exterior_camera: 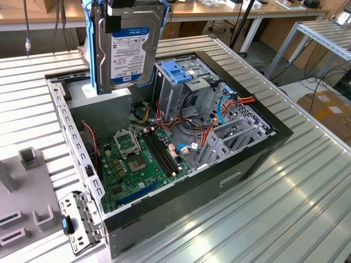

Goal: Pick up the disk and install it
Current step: 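Pick up the disk, then insert the disk into the insertion slot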

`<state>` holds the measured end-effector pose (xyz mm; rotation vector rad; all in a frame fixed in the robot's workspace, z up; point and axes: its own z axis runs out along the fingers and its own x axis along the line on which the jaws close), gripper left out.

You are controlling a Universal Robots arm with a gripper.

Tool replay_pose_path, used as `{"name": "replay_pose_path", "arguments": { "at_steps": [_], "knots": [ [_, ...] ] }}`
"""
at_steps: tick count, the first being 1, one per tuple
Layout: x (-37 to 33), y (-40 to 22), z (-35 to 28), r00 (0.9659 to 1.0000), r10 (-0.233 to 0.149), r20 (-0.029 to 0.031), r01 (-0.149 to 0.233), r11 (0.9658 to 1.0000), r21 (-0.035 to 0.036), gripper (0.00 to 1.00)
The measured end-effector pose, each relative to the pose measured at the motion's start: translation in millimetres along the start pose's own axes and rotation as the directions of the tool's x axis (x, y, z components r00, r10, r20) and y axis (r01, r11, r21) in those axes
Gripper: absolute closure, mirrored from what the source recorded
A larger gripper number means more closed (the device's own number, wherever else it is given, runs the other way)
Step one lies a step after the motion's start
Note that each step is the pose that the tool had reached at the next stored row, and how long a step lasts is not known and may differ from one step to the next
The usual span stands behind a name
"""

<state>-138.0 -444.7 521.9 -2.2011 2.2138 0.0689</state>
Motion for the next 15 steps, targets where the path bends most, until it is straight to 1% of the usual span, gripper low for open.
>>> {"name": "replay_pose_path", "arguments": {
  "at_steps": [2, 5, 6, 15],
  "knots": [
    [1.0, -4.1, 0.2, 1.0000, 0.000, 0.0001, 0.000, 1.0000, 0.0001, 0.63],
    [2.7, -14.0, 0.5, 1.0000, 0.000, -0.0001, 0.000, 1.0000, 0.0000, 0.63],
    [2.8, -15.6, 0.5, 1.0000, 0.000, -0.0001, 0.000, 1.0000, 0.0000, 0.63],
    [2.8, -16.6, 0.5, 1.0000, 0.000, 0.0000, 0.000, 1.0000, 0.0000, 0.63]
  ]
}}
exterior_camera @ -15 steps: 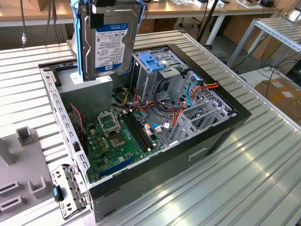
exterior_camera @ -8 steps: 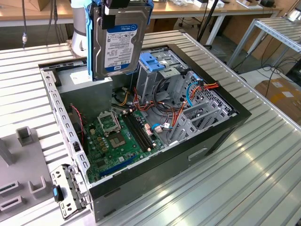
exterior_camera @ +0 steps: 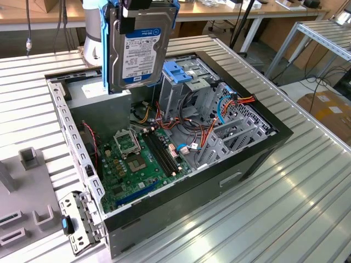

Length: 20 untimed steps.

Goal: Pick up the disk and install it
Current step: 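Insert the disk into the insertion slot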

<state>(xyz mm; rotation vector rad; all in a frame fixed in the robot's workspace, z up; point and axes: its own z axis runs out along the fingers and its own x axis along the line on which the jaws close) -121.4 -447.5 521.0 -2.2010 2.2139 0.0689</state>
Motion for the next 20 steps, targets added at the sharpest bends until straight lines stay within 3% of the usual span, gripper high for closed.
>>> {"name": "replay_pose_path", "arguments": {
  "at_steps": [7, 20],
  "knots": [
    [3.0, -0.1, -0.2, 1.0000, 0.000, -0.0001, 0.000, 1.0000, 0.0000, 0.63],
    [18.1, -0.1, -0.8, 1.0000, 0.000, 0.0000, 0.000, 1.0000, 0.0000, 0.63]
  ]
}}
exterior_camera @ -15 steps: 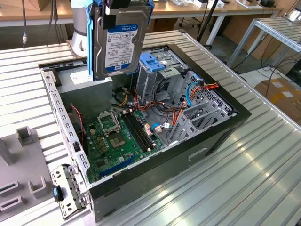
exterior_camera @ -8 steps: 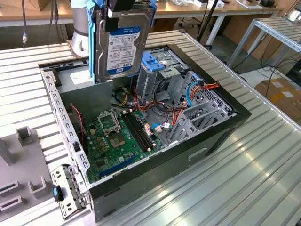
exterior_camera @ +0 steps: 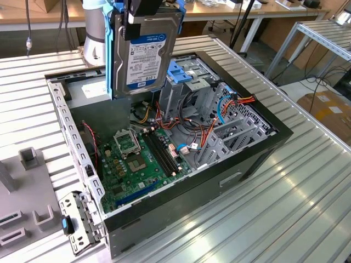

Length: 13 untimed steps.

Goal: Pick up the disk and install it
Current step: 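Insert the disk into the insertion slot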

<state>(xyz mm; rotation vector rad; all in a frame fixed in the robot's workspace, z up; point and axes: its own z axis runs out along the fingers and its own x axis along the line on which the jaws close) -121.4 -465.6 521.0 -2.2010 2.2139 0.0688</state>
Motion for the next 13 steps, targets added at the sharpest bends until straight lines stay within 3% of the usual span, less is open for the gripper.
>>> {"name": "replay_pose_path", "arguments": {
  "at_steps": [13],
  "knots": [
    [13.5, -0.1, -0.6, 1.0000, 0.000, 0.0000, 0.000, 1.0000, 0.0000, 0.63]
  ]
}}
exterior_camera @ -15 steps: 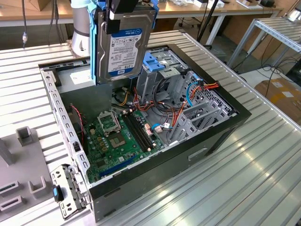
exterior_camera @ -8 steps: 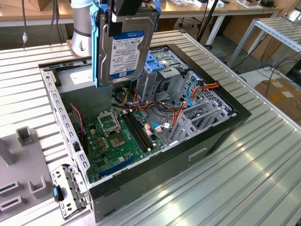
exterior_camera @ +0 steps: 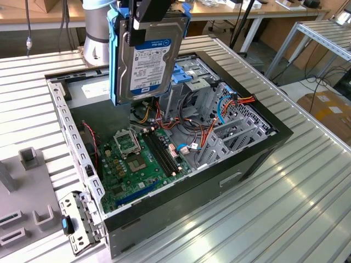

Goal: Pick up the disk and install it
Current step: 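Insert the disk into the insertion slot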

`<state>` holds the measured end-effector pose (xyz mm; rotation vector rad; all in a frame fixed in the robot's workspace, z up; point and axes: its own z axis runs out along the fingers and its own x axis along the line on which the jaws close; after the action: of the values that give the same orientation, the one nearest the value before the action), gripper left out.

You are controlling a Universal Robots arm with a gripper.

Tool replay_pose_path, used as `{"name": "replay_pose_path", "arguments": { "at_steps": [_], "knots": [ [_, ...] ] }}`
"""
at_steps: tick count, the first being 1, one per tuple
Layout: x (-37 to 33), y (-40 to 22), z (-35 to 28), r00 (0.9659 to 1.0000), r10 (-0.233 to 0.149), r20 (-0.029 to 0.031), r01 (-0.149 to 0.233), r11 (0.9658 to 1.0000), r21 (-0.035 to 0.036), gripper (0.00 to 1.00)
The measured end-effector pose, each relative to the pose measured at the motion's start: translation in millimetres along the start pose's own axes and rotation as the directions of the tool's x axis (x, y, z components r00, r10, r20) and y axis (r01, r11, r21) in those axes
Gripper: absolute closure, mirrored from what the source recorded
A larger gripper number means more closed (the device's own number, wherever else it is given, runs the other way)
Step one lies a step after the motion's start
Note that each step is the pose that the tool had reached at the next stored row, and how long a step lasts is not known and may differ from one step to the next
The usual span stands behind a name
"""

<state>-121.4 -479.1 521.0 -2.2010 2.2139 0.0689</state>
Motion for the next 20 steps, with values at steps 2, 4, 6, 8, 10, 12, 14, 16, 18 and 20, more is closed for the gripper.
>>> {"name": "replay_pose_path", "arguments": {
  "at_steps": [2, 4, 6, 8, 10, 12, 14, 16, 18, 20],
  "knots": [
    [1.5, 0.0, -0.1, 1.0000, 0.000, 0.0000, 0.000, 1.0000, 0.0000, 0.63],
    [3.1, 0.0, -0.2, 1.0000, 0.000, -0.0001, 0.000, 1.0000, 0.0000, 0.63],
    [5.6, 0.0, -0.3, 1.0000, 0.000, -0.0001, 0.000, 1.0000, 0.0000, 0.63],
    [8.0, 0.0, -0.3, 1.0000, 0.000, 0.0000, 0.000, 1.0000, 0.0000, 0.63],
    [9.2, -0.1, -0.4, 1.0000, 0.000, 0.0000, 0.000, 1.0000, 0.0000, 0.63],
    [10.2, -0.1, -0.5, 1.0000, 0.000, 0.0000, 0.000, 1.0000, 0.0000, 0.63],
    [10.5, 0.0, -0.5, 1.0000, 0.000, 0.0000, 0.000, 1.0000, 0.0000, 0.63],
    [10.6, -0.1, -0.5, 1.0000, 0.000, -0.0001, 0.000, 1.0000, 0.0000, 0.63],
    [10.7, -0.1, -0.5, 1.0000, 0.000, 0.0000, 0.000, 1.0000, 0.0000, 0.63],
    [11.2, -0.1, -0.5, 1.0000, 0.000, 0.0000, 0.000, 1.0000, 0.0000, 0.63]
  ]
}}
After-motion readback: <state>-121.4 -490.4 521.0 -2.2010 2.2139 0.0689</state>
